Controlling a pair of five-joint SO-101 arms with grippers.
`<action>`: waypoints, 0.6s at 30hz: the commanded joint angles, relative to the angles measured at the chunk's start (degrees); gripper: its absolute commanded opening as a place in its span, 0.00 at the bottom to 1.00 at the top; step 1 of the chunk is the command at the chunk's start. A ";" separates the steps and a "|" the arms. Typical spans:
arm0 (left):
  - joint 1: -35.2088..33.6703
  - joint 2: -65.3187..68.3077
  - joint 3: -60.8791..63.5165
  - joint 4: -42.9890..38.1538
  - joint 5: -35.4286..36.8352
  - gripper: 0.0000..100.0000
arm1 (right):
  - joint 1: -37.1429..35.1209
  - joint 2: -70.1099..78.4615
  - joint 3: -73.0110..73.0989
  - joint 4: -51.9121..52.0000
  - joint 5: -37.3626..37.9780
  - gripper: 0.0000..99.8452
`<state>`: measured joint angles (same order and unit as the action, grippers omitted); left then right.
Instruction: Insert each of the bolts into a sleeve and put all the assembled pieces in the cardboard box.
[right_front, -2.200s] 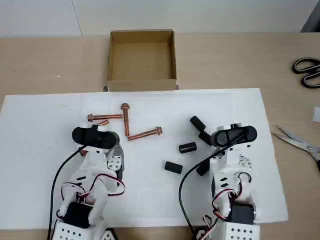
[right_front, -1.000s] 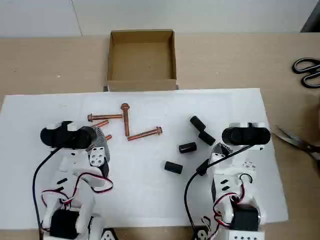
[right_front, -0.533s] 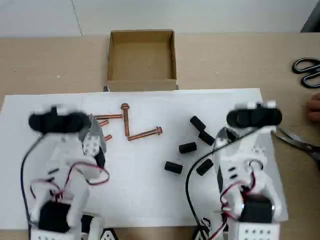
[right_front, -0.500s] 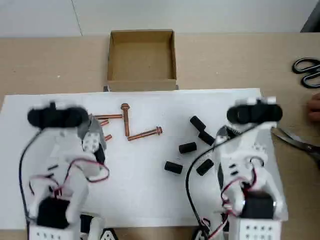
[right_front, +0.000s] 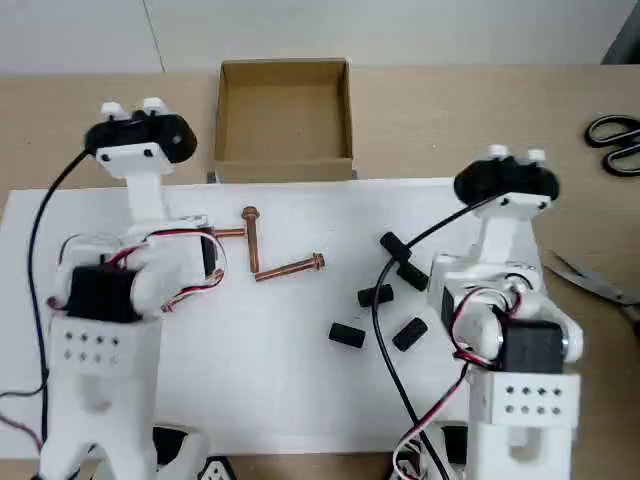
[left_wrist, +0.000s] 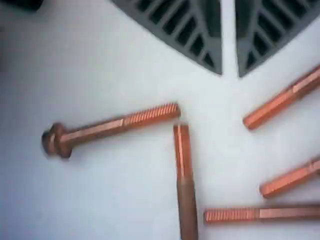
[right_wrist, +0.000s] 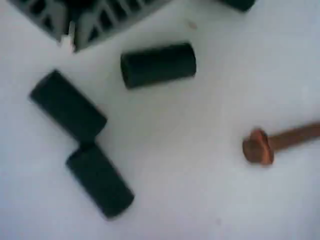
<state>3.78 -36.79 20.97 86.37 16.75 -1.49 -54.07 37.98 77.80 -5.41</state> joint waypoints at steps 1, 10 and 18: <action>-0.09 2.11 -1.10 1.76 0.18 0.01 | -0.66 2.68 -2.37 1.36 1.05 0.00; -11.78 9.76 1.10 -2.81 -17.58 0.01 | -1.10 20.44 -8.97 2.59 11.96 0.00; -11.87 14.68 1.45 -4.57 -20.92 0.01 | -9.89 28.18 -19.43 6.37 24.18 0.00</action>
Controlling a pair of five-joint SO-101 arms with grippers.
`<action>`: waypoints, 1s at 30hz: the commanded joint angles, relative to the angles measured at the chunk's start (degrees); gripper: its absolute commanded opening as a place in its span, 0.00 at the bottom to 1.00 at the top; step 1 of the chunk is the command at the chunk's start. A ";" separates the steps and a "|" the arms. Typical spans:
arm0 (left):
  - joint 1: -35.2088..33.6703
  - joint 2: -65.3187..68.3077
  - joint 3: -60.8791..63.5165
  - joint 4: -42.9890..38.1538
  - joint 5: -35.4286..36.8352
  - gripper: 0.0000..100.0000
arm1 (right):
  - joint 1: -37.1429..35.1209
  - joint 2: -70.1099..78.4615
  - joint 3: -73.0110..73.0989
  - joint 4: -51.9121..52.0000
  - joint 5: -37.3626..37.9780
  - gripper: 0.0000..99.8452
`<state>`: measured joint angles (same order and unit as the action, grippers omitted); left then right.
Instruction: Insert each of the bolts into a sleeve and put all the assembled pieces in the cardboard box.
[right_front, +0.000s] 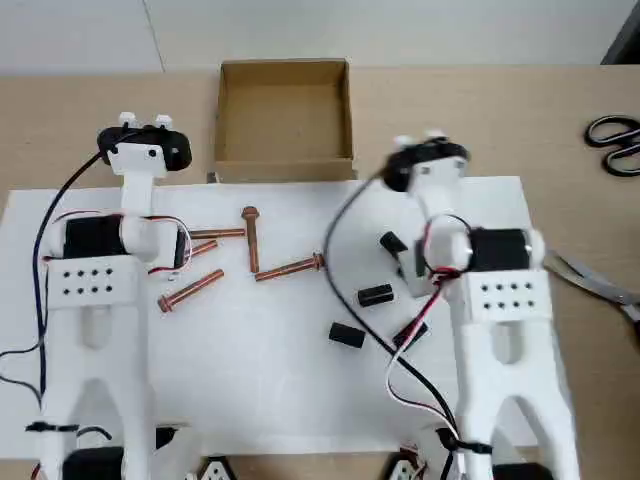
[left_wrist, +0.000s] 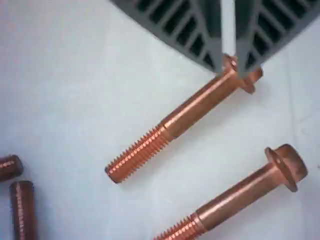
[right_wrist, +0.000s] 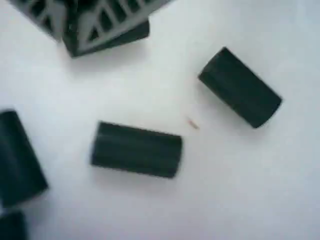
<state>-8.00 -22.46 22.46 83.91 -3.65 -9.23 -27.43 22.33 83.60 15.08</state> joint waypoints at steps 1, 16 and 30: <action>-0.18 0.79 0.22 -2.73 -0.53 0.01 | -2.59 2.59 -4.13 0.57 4.31 0.00; -0.26 5.71 4.26 -8.35 -0.88 0.01 | -2.33 19.12 -5.01 -2.51 8.44 0.08; -0.09 5.71 4.35 -9.23 -2.64 0.01 | 1.80 26.24 -12.13 -5.23 11.16 0.16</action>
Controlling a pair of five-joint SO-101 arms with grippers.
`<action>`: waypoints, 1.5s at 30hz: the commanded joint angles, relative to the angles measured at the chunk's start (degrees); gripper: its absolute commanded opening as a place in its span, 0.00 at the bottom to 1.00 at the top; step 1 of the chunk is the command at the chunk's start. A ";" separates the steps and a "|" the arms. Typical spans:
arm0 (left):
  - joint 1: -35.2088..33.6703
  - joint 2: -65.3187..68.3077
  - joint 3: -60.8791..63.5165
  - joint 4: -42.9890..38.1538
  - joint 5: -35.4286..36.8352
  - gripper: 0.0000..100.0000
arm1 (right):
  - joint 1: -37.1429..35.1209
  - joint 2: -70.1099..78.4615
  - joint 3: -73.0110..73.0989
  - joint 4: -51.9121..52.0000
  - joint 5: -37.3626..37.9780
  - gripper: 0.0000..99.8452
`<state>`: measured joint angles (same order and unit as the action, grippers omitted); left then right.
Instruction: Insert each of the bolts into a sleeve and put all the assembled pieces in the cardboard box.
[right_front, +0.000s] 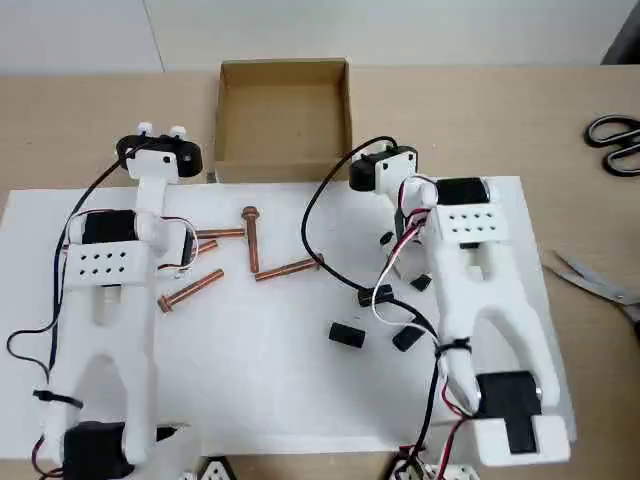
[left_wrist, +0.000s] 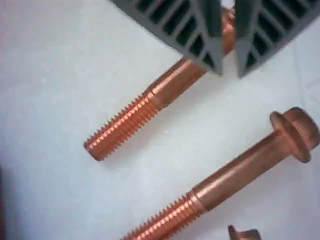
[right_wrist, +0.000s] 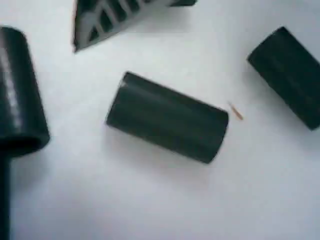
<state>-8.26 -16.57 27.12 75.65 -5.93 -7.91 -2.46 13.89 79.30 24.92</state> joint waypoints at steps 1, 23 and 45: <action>0.18 -0.18 -0.31 -0.97 -0.35 0.01 | 0.48 2.42 -4.66 -0.92 1.49 0.16; 0.26 -0.09 1.36 -0.97 -0.26 0.01 | -4.35 19.47 -18.29 -2.68 1.49 0.16; 0.26 -0.09 4.00 -2.99 -0.26 0.01 | -1.63 26.07 -18.20 -6.37 2.64 0.09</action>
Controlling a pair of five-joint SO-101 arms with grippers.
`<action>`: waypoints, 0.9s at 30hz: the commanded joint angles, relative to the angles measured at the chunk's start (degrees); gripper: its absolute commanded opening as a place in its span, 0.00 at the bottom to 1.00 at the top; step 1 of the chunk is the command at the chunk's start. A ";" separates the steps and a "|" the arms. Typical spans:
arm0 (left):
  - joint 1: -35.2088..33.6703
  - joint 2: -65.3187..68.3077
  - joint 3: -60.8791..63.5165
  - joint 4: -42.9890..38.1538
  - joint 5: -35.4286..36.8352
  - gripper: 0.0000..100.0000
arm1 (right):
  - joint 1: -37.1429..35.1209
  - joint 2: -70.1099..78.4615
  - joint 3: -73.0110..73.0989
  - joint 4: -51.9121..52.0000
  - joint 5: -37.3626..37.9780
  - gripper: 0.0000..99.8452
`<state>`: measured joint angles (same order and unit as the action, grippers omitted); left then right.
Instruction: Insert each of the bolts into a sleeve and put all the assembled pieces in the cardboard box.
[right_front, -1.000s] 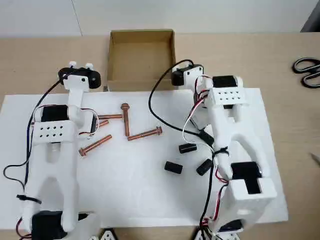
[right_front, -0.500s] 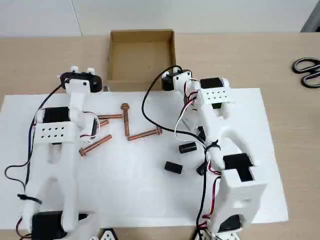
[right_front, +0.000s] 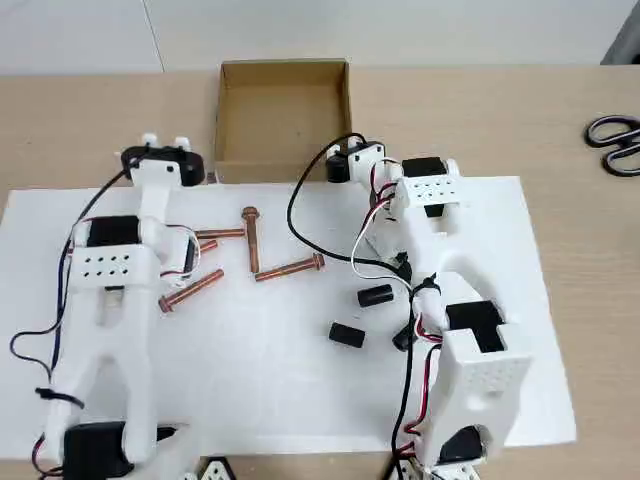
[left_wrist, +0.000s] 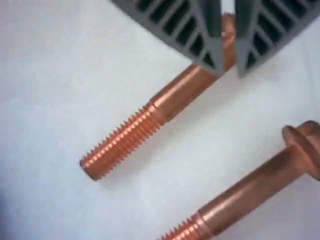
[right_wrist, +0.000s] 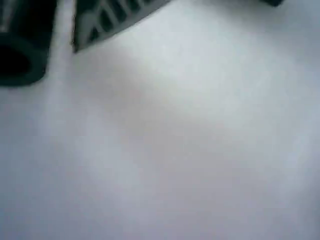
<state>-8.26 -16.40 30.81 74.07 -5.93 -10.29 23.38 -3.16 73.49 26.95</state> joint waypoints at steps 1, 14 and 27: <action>0.26 -0.26 0.75 -1.41 -0.26 0.01 | 0.75 0.22 -1.14 -0.57 0.62 0.06; 0.26 -0.35 -0.13 0.53 -0.18 0.01 | 1.63 -3.38 -4.40 3.65 0.26 0.00; 8.35 15.21 -25.27 21.01 0.18 0.01 | 9.63 -12.44 -6.51 14.11 -2.90 0.01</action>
<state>-1.67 -7.78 13.32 90.07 -6.02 -3.08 14.42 -7.21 85.45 25.45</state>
